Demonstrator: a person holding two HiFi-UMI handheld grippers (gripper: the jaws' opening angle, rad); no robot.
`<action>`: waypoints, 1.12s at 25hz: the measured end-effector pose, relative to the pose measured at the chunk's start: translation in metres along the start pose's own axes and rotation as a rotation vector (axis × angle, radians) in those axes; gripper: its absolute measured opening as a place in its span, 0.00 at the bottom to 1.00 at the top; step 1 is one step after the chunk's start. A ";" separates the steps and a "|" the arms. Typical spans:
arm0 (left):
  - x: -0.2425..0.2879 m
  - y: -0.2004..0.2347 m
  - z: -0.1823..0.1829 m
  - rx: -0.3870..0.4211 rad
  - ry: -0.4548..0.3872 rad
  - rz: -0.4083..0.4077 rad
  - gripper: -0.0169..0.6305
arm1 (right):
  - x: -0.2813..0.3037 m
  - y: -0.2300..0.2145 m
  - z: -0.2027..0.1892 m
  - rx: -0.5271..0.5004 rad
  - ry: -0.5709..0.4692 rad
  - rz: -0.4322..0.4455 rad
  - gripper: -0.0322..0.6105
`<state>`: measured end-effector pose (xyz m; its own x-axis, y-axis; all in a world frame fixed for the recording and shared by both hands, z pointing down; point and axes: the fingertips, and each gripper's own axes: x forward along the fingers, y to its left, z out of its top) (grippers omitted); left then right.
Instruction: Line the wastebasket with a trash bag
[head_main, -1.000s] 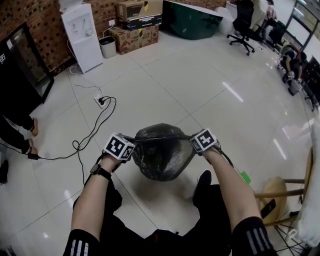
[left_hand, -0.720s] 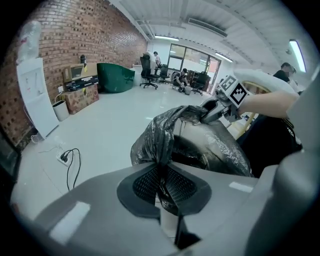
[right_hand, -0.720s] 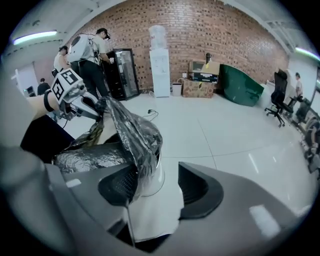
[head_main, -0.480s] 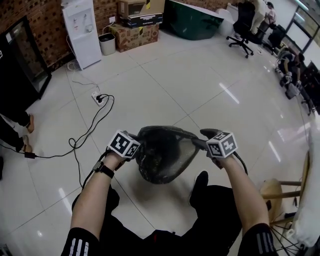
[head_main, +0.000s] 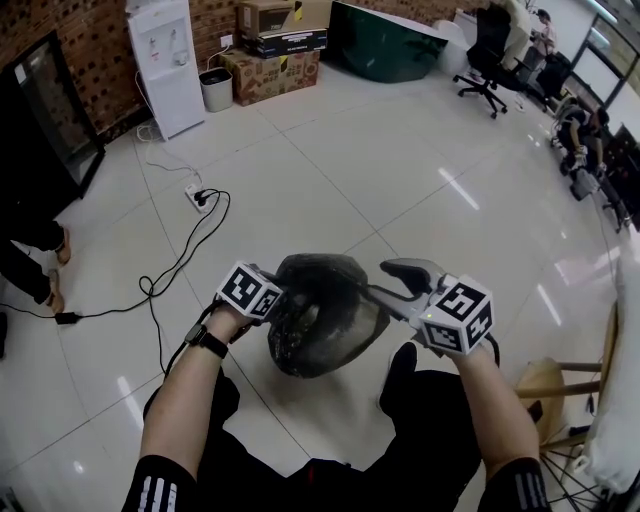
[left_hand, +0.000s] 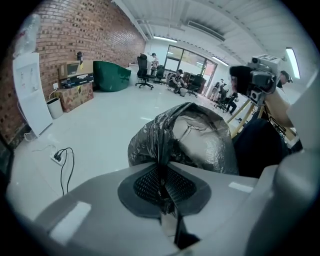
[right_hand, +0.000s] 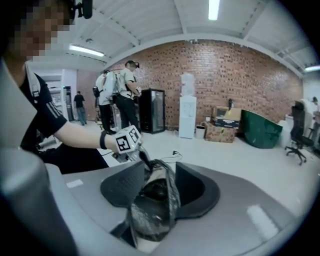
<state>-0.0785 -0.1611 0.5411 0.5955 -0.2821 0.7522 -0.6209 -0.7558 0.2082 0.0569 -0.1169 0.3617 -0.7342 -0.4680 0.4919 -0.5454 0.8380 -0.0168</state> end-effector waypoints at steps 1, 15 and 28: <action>0.000 0.000 0.000 0.002 0.002 0.002 0.03 | 0.011 0.019 0.006 0.000 -0.004 0.051 0.32; 0.005 0.000 0.012 0.014 -0.007 -0.004 0.03 | 0.212 -0.013 -0.154 -0.132 0.497 -0.040 0.18; 0.049 0.070 -0.024 -0.063 0.135 0.029 0.03 | 0.292 -0.013 -0.227 -0.011 0.609 0.169 0.14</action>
<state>-0.1050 -0.2134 0.6073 0.5058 -0.2179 0.8347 -0.6699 -0.7089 0.2209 -0.0587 -0.2003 0.7032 -0.4464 -0.0883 0.8905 -0.4357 0.8906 -0.1301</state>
